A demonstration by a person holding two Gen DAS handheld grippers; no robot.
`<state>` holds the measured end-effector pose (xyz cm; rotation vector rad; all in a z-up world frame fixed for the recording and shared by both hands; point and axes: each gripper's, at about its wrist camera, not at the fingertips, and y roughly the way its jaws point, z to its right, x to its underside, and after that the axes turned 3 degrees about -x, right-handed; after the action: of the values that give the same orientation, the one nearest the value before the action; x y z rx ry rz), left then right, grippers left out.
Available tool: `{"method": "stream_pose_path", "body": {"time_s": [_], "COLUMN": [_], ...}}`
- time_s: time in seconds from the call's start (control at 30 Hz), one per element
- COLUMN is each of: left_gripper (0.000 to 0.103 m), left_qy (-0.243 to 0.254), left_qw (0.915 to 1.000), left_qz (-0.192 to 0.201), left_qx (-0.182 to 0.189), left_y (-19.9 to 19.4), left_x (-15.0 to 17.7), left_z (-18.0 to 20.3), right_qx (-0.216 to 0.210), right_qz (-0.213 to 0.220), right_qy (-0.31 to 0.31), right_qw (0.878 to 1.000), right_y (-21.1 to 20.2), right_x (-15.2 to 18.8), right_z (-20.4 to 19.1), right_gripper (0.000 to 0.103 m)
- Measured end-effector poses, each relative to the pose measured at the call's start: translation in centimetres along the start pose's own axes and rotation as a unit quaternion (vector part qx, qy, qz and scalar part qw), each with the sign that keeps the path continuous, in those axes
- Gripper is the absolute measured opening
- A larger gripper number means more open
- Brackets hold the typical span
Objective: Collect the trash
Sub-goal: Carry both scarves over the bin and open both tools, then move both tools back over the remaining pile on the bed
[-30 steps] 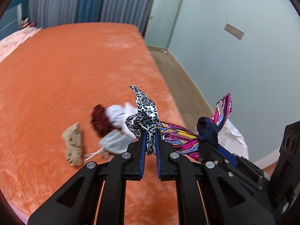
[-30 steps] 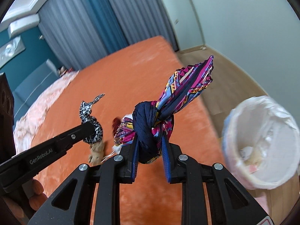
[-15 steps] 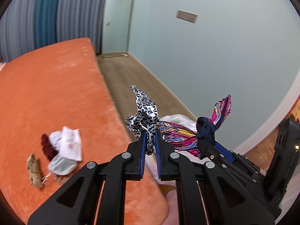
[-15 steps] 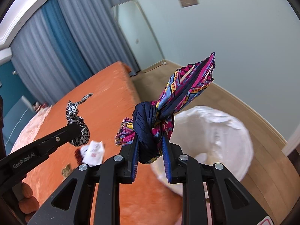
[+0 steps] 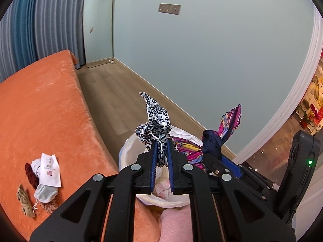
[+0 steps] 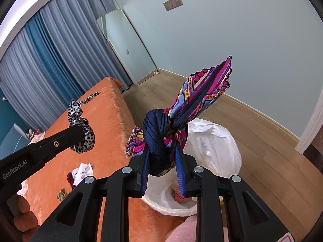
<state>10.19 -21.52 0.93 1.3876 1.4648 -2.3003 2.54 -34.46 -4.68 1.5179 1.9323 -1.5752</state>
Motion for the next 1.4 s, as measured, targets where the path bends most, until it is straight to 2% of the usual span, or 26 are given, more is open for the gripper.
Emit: {"method": "stream_pose_path", "body": {"time_s": [0.1,0.13,0.17,0.23,0.43,0.67,0.97,1.4], "left_gripper": [0.013,0.022,0.037,0.042,0.044,0.044,0.046,0.048], "left_qy": [0.001,-0.002,-0.006,-0.013,-0.022,-0.042,-0.073,-0.161], "left_qw": [1.0000,1.0000,1.0000,0.9999,0.9997,0.9989,0.9965,0.9824], "left_qz": [-0.004,-0.005,-0.005,0.002,-0.002,0.003,0.013,0.010], "left_qx": [0.008,0.006,0.003,-0.004,-0.013,-0.023,-0.039,-0.095], "left_y": [0.5,0.7,0.8,0.7,0.7,-0.2,-2.0,-4.7], "left_x": [-0.1,-0.1,-0.2,-0.3,-0.3,0.0,0.6,4.4], "left_z": [0.6,0.8,0.8,0.8,0.3,-1.4,-4.6,-13.3], "right_qx": [0.004,0.007,0.010,0.010,0.012,0.005,-0.014,-0.048], "right_qz": [0.000,0.000,0.001,0.001,0.003,-0.005,-0.020,-0.057], "right_qy": [0.004,0.005,0.005,0.003,-0.008,-0.020,-0.053,-0.109], "right_qw": [1.000,1.000,1.000,1.000,1.000,1.000,0.998,0.991], "right_y": [0.0,0.1,0.1,-0.1,-0.4,-0.3,0.6,2.2], "right_x": [0.1,0.0,0.0,0.0,0.1,0.3,1.1,3.9], "right_z": [0.7,0.7,0.7,0.6,0.0,-0.8,-4.5,-11.2], "right_gripper": [0.030,0.032,0.037,0.039,0.046,0.046,0.046,0.046]}}
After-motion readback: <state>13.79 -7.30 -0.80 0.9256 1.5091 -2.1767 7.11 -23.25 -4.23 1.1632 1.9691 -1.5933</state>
